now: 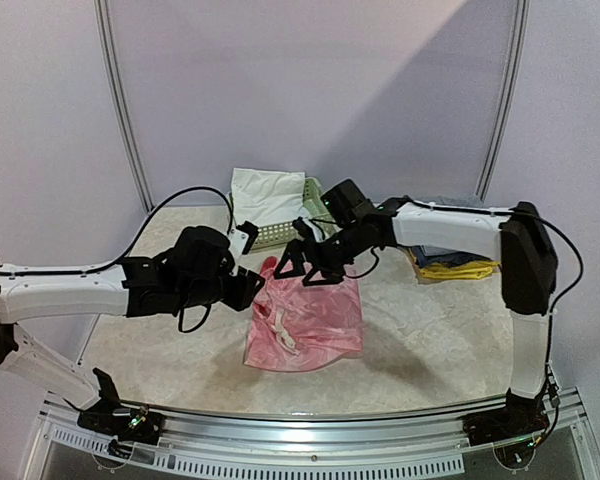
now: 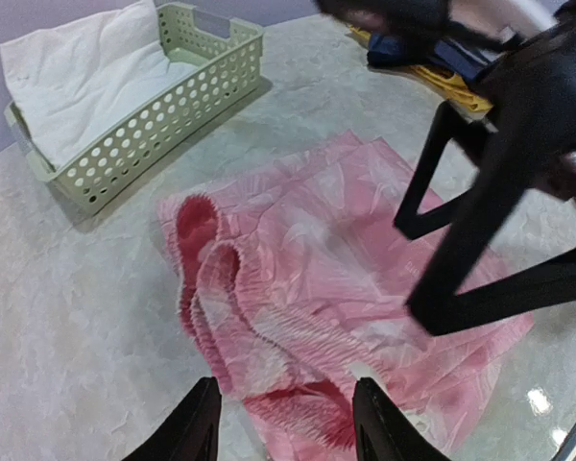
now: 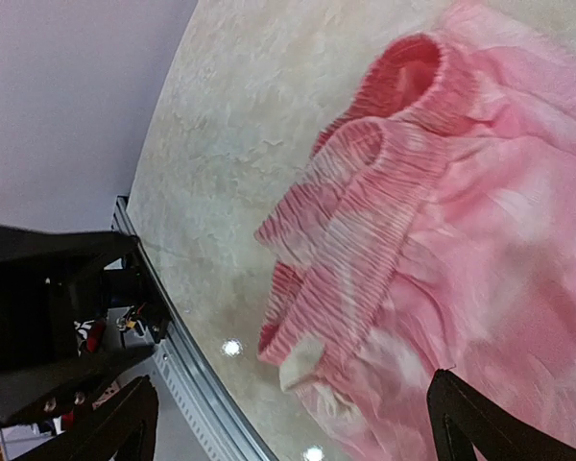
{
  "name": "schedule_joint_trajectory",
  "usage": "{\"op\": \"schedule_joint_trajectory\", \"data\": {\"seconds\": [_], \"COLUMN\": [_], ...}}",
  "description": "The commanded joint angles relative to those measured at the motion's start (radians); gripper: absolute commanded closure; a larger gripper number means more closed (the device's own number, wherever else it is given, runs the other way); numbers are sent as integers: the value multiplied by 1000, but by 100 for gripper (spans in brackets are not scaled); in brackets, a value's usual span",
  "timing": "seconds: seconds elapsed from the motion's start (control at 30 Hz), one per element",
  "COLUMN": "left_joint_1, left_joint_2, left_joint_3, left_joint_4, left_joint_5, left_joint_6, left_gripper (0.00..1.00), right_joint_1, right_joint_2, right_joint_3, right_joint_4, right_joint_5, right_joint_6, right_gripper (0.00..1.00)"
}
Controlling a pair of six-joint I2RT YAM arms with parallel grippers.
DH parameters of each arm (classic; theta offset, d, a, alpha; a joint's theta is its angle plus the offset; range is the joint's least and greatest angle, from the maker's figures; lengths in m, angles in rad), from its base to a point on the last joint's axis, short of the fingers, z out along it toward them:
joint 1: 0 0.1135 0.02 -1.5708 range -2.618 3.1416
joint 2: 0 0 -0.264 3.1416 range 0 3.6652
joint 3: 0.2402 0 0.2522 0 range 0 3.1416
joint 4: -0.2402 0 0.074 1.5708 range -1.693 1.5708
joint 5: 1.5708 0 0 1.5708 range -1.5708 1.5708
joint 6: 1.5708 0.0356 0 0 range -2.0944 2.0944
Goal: Fold and stack the mixed laundry pile
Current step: Fold the rectangle-folded shorts at the center of the board, then smooth out the square-folded shorts at the center of the board.
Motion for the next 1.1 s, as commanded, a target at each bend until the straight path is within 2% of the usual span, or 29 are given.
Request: {"op": "schedule_joint_trajectory", "data": {"seconds": [0.0, 0.2, 0.37, 0.67, 1.07], "left_joint_1": [14, 17, 51, 125, 174], "left_joint_2": [122, 316, 417, 520, 470], "left_joint_3": [104, 283, 319, 275, 91], "left_joint_4": [-10, -45, -45, -1, 98], "left_joint_5": [76, 131, 137, 173, 147], "left_joint_6": [31, 51, 40, 12, -25], "left_gripper": [52, 54, 54, 57, 58], "right_joint_1": [-52, -95, -132, -176, -218], "right_joint_2": [-243, -421, -489, -538, -497], "right_joint_3": [-163, -363, -480, -579, -597], "right_joint_4": [-66, -3, 68, 167, 229], "right_joint_5": [247, 364, 427, 443, 453], "right_joint_6": [-115, -113, -89, -96, -92], "right_gripper": [1, 1, 1, 1, 1]}}
